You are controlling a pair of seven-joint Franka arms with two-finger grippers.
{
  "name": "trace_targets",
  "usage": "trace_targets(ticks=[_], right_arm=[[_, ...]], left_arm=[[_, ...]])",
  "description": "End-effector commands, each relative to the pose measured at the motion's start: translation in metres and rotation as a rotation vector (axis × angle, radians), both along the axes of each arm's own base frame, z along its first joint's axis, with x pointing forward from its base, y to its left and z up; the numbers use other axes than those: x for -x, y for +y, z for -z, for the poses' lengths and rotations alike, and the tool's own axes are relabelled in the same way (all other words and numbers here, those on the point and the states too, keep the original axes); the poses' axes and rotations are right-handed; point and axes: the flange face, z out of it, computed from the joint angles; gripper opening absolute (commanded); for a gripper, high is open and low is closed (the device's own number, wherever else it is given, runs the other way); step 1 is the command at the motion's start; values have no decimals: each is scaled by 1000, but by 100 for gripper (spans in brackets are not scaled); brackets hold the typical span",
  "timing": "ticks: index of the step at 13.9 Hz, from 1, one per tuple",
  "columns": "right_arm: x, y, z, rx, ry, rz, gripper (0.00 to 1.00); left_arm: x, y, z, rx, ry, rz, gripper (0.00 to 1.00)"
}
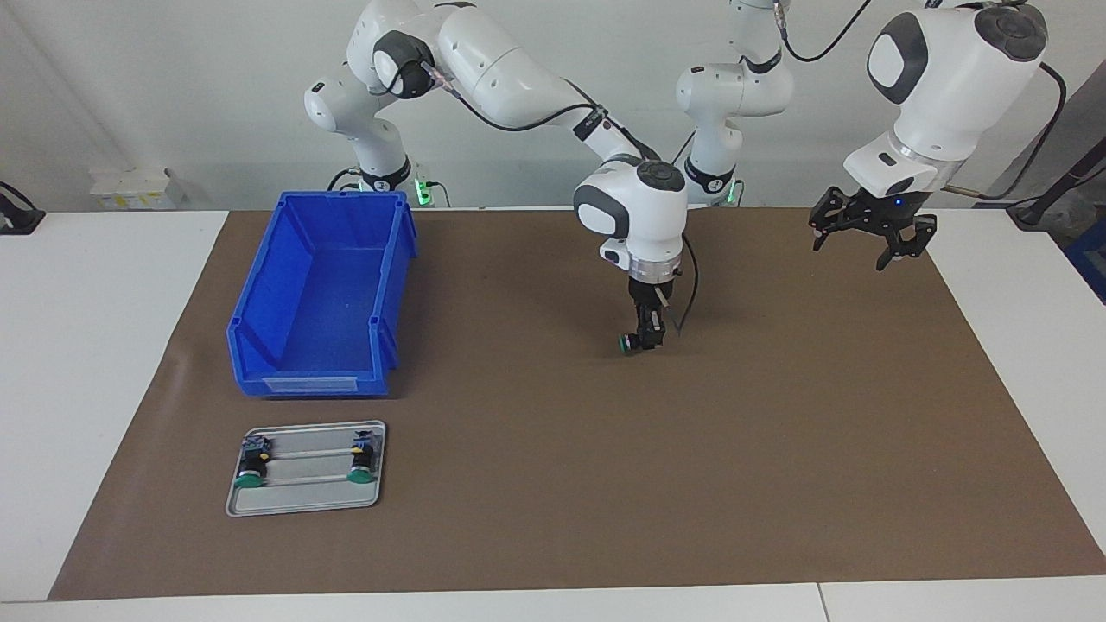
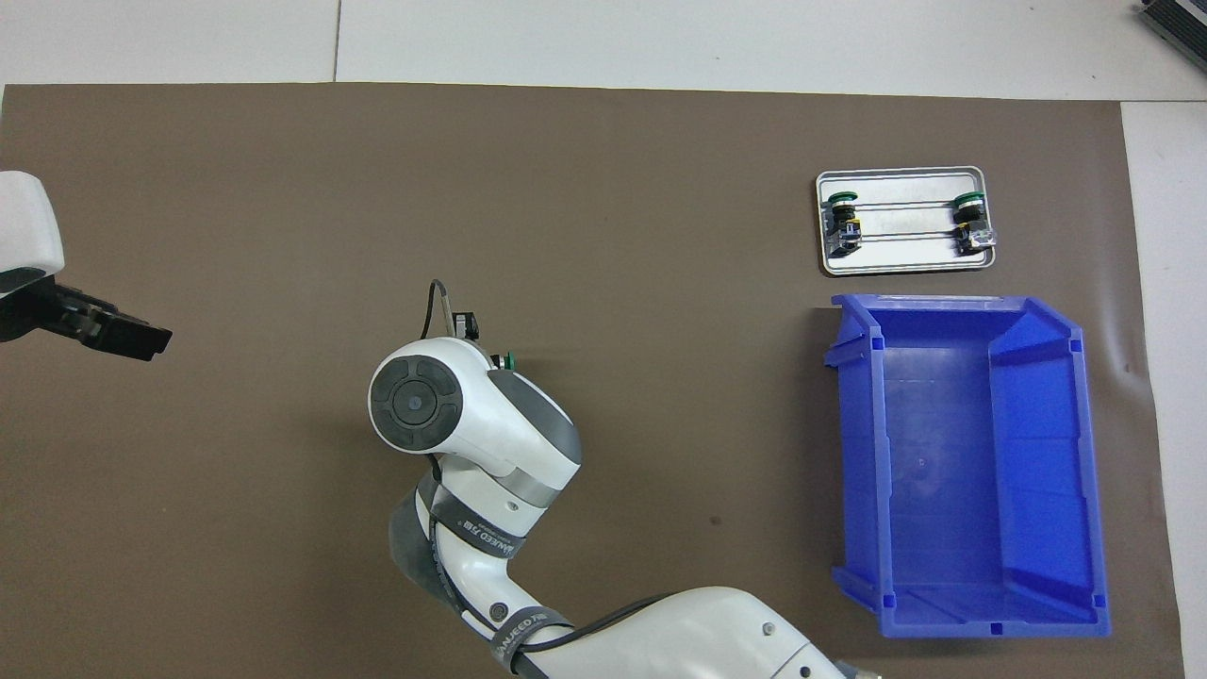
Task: Place and press button with both arms
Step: 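Lower the green part onto the table center and open the right gripper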
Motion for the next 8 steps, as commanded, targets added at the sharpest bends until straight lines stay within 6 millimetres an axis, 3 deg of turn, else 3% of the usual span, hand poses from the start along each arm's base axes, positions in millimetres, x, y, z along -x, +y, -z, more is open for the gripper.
trace_targets(ticks=[1,2,3,6,8], right_arm=[[9,6,3,11,-6,-5,23],[12,9,0,18,-7,-13,69],[14,9,0,40,-18,-29,100],[14,9,-10,65,-47,-58,100],[9,-4,-40,76,-55,-91,100]], left_arm=[[11,2,5,18,-31,13,100],[12,1,4,18,-37,15,100],[12,2,6,18,-35,13,100],[11,-1,9,51,-48,7,100],[11,-4,13,55,-47,24,100]])
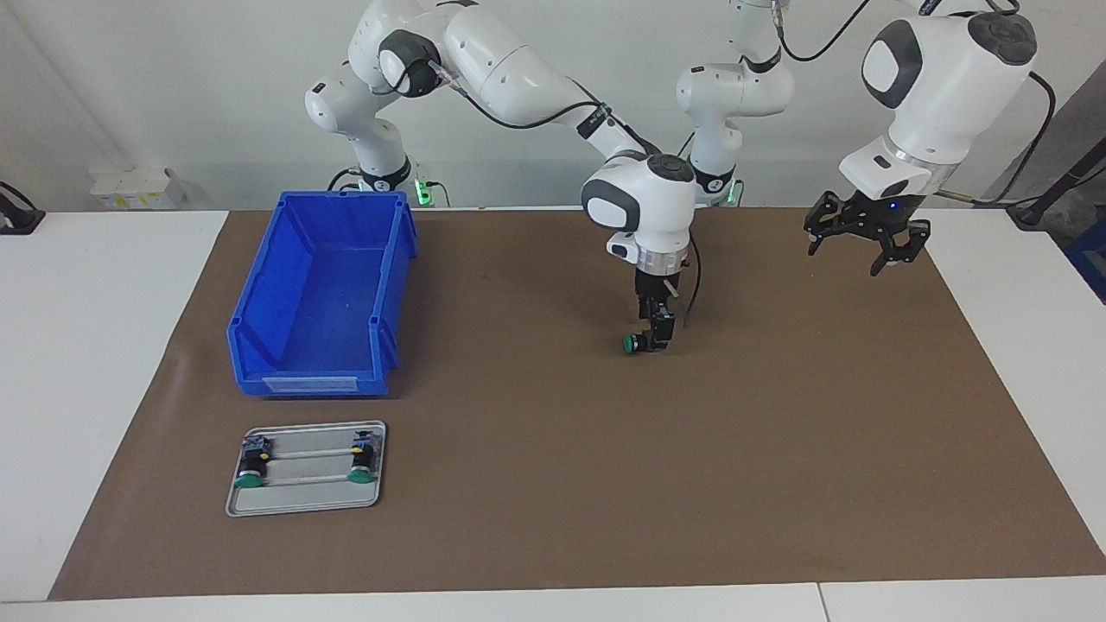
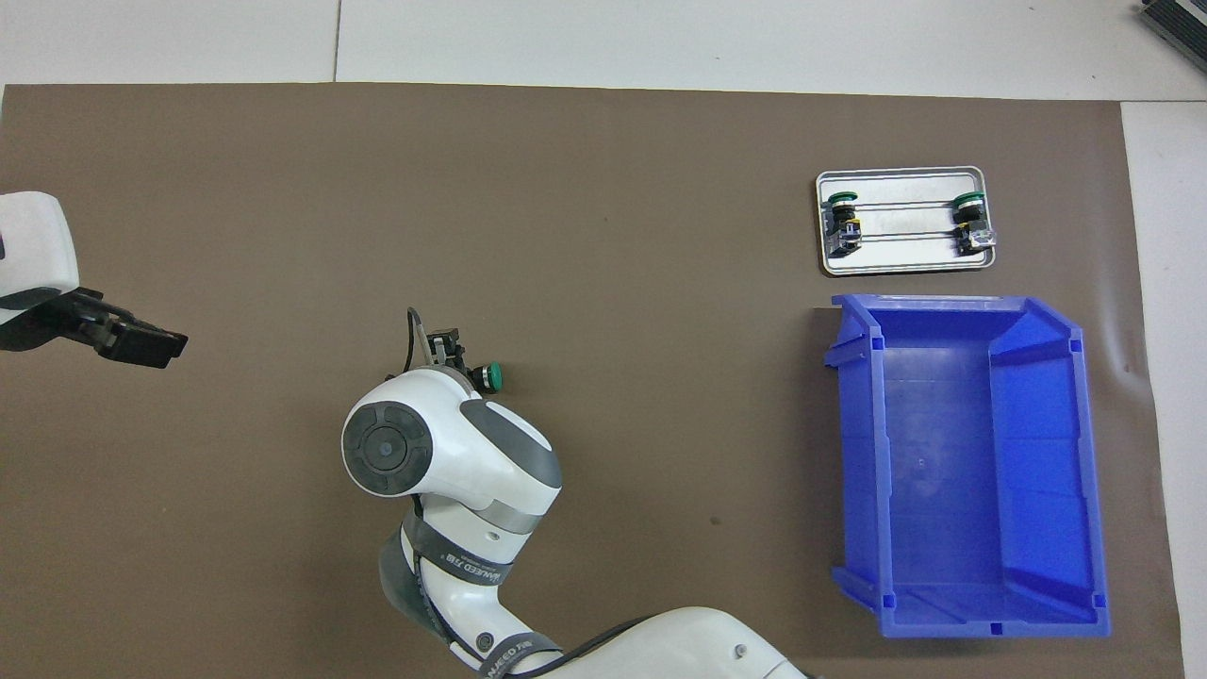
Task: Place and press button with both arms
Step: 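Lower the green part onto the table center and open the right gripper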
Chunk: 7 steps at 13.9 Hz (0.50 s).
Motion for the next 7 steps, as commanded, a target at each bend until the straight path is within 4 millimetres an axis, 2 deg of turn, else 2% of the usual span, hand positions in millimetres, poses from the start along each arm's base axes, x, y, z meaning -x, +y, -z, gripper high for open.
trace_targets(ticks=[1,4,6,7], right_arm=[[-6,-24,-51,39,-13,-62,100],[-30,-93,-104,71,-27,-167,100],[-49,-147,-131,95,-36,-255,100],[-58,-174,-143,113,-42,-304,100]], left_arm=[[10,-4,7,19,-24,49,100],[10,-12,25,53,-35,166,100],[10,-27,32,79,-46,299,100],[9,-41,34,89,-55,350,100]])
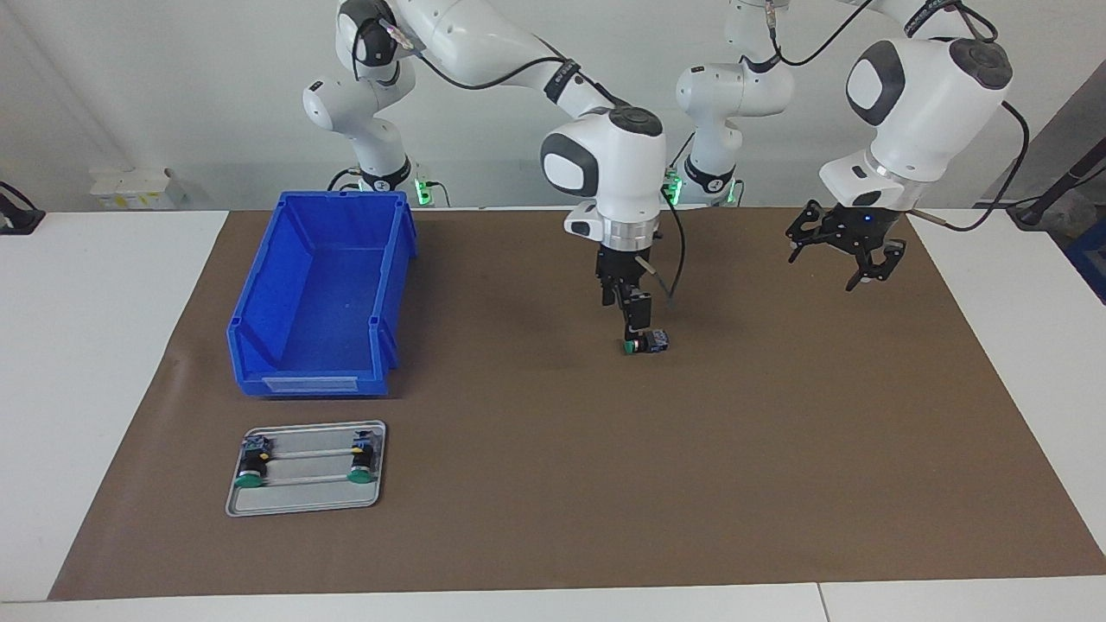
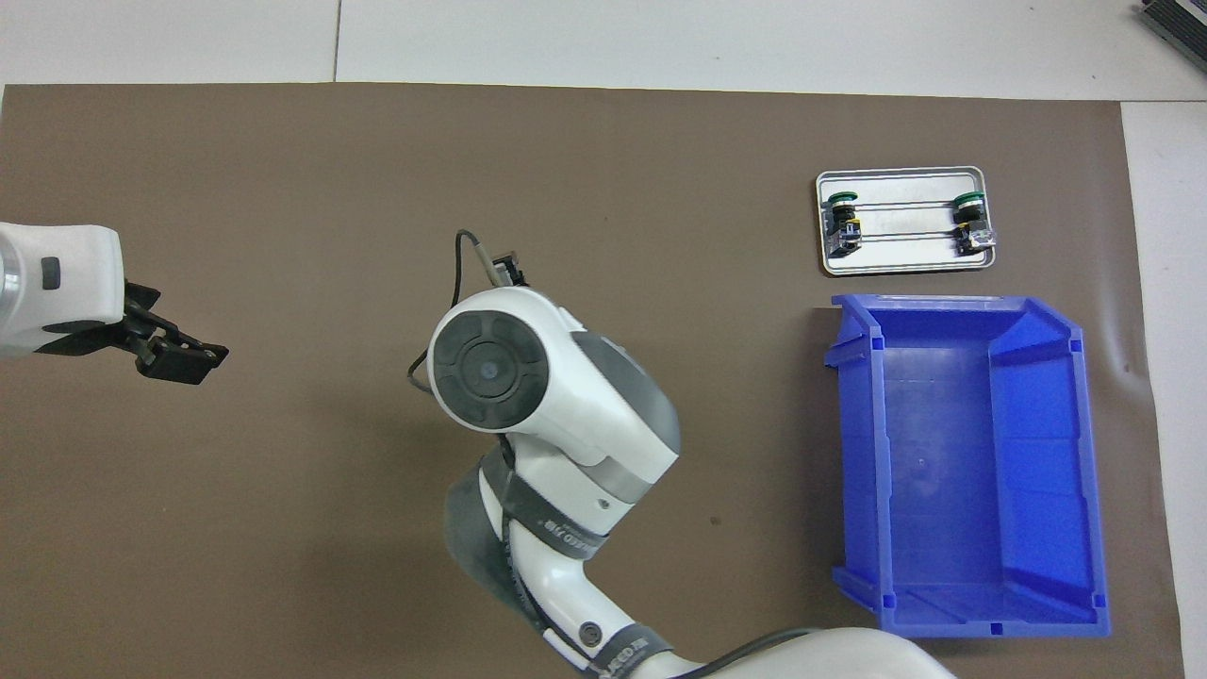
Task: Place and press button with both arms
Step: 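Lower the green part onto the table center and open the right gripper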
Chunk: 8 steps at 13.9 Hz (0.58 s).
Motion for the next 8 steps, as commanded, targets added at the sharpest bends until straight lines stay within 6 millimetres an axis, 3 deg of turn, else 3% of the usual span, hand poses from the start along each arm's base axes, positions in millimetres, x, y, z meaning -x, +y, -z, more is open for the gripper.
trace_targets(ticks=[1,4,8], right_arm=[[-9,-75,-24,66,8,-141,100],[-34,-150,-50,154,39,-315,100],[-50,-260,-94,157,84,-506,100]], left_arm=[[8,-38,9,37,-40,136,100],[7,-91,37,34,-54,255,100],[0,-135,66,30,-84,320,100]])
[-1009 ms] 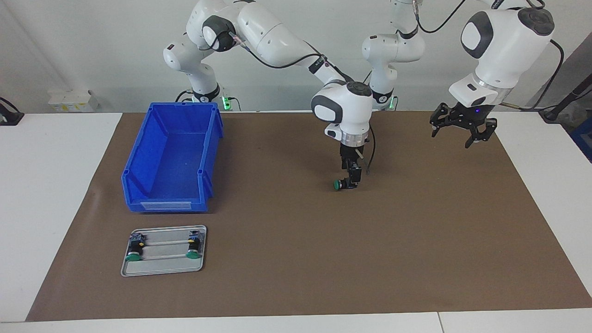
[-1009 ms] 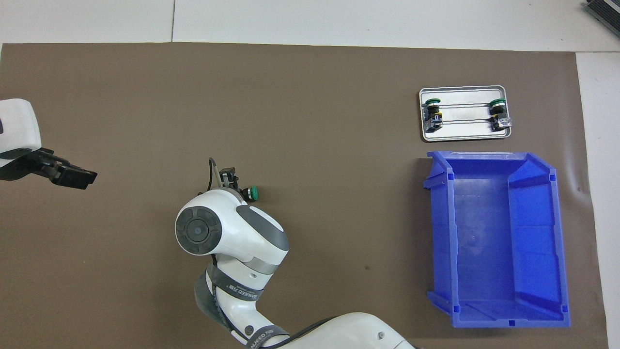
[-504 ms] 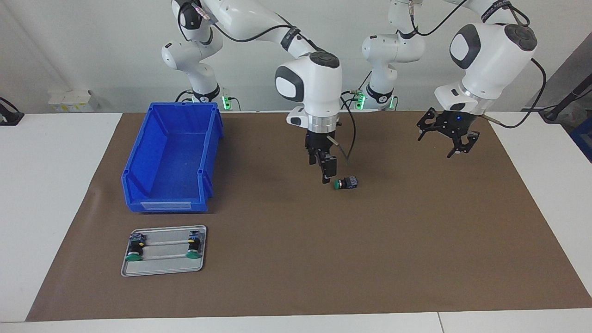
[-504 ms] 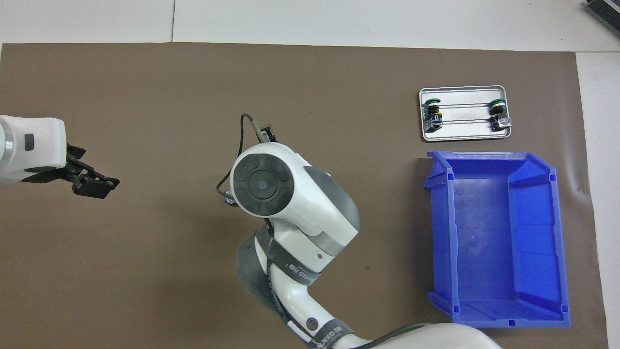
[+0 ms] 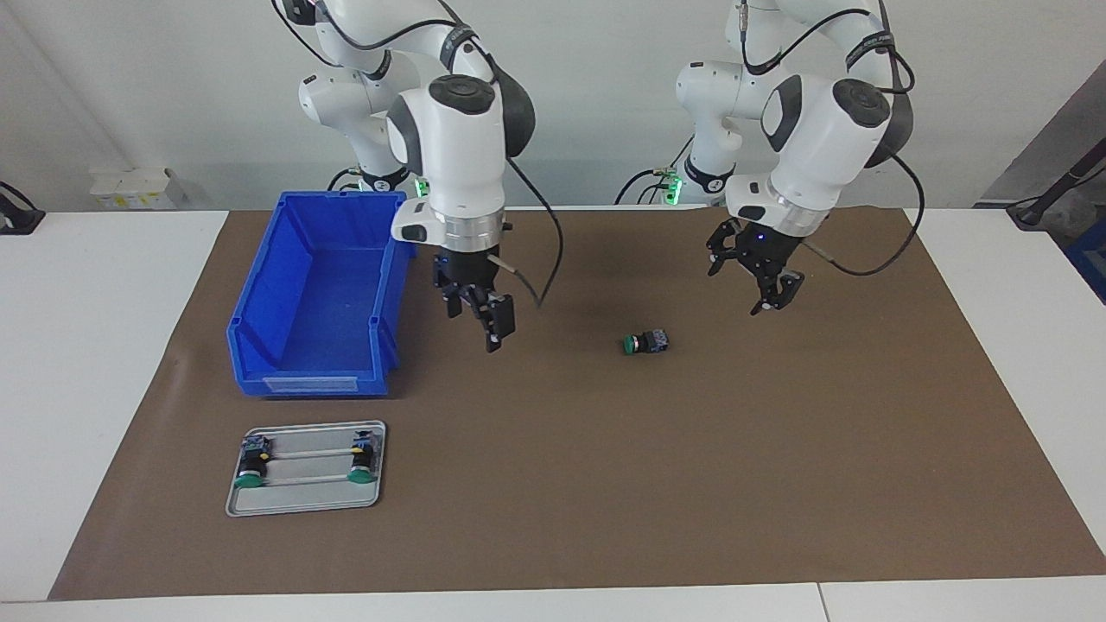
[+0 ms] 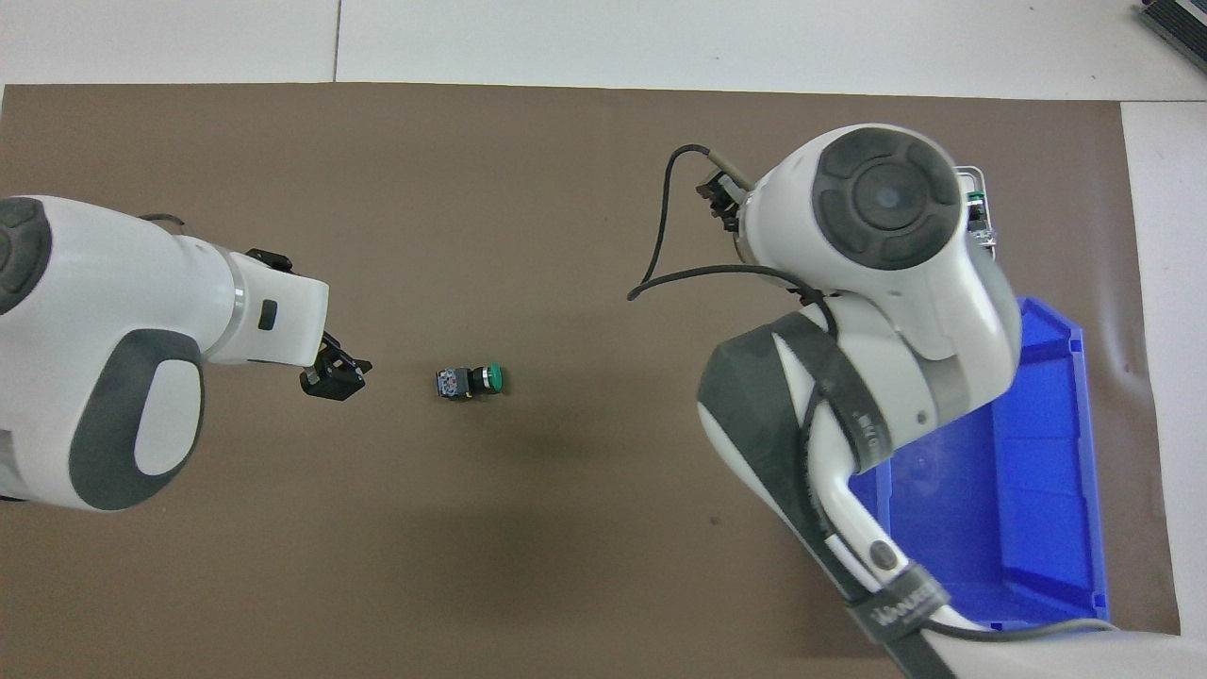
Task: Place and press button with both arms
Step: 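Withdraw the right gripper while the left gripper reaches the green part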
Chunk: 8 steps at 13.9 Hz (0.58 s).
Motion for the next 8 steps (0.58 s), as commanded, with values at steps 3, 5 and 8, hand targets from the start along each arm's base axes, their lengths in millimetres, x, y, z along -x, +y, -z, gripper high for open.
trace_targets(ticks=[3,5,8], right_arm=[[15,-111,-48,18,75,-219,100],[25,-146,-67,24,100,-283,100],[38,-191,-85,57,145,-456,100]], left_arm=[[-12,-38,38,11,-77,111,100],[-14,-44,45,4,-97,193,100],[-6,-71,82,-8,-78,238,100]])
